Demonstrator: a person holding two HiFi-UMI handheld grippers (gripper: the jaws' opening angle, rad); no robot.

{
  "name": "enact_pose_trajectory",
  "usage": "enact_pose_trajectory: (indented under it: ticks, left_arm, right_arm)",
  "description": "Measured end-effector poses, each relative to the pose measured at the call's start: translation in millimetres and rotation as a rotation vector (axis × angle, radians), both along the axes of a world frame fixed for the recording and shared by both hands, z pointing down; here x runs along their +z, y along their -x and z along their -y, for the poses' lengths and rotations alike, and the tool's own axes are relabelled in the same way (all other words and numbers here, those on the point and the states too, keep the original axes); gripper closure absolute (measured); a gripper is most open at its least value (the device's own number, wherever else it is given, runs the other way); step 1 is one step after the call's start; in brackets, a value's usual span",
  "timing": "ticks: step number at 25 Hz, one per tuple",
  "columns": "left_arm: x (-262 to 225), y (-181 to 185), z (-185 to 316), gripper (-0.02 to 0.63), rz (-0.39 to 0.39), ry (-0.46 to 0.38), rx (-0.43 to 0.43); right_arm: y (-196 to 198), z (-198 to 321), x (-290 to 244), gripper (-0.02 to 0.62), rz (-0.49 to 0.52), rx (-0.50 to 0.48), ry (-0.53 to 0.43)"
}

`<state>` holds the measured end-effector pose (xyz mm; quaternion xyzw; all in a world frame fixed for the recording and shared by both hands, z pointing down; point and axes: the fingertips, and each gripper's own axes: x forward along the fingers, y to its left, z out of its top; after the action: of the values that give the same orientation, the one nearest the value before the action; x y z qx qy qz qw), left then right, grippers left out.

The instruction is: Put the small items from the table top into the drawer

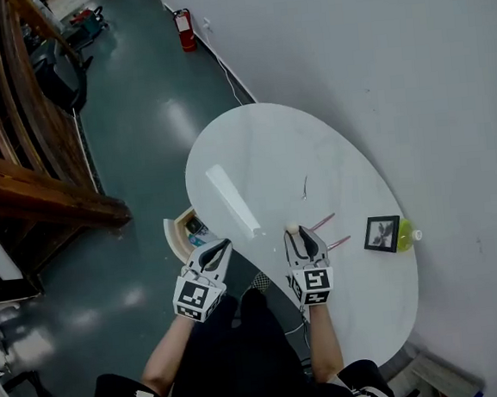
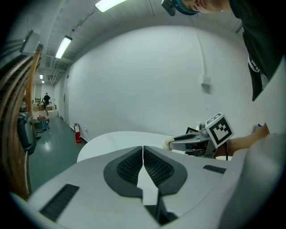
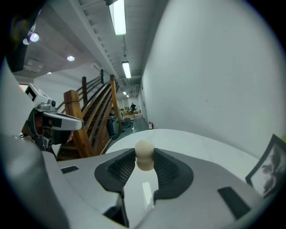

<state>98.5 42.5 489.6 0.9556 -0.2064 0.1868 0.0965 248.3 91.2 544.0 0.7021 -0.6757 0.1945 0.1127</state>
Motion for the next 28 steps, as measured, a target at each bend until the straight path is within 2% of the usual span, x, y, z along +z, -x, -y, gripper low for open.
enact_pose_trajectory:
  ticks: [9,20,28]
  left_arm:
    - [-14,89,26,0.584,-0.014,-0.030,-0.140]
    - [5,196,49,0.584,-0.018,0.003,-0.340]
    - [43,243,62,0.584,-0.011,0.070,-0.414]
  right_arm:
    - [97,45,-29,0.448,0.010,-0.170,-0.050]
    - [227,94,-22,0.449,0.040,-0.420,-0.038]
    - [274,115,20,0.449,0.034,-0.502,0.041]
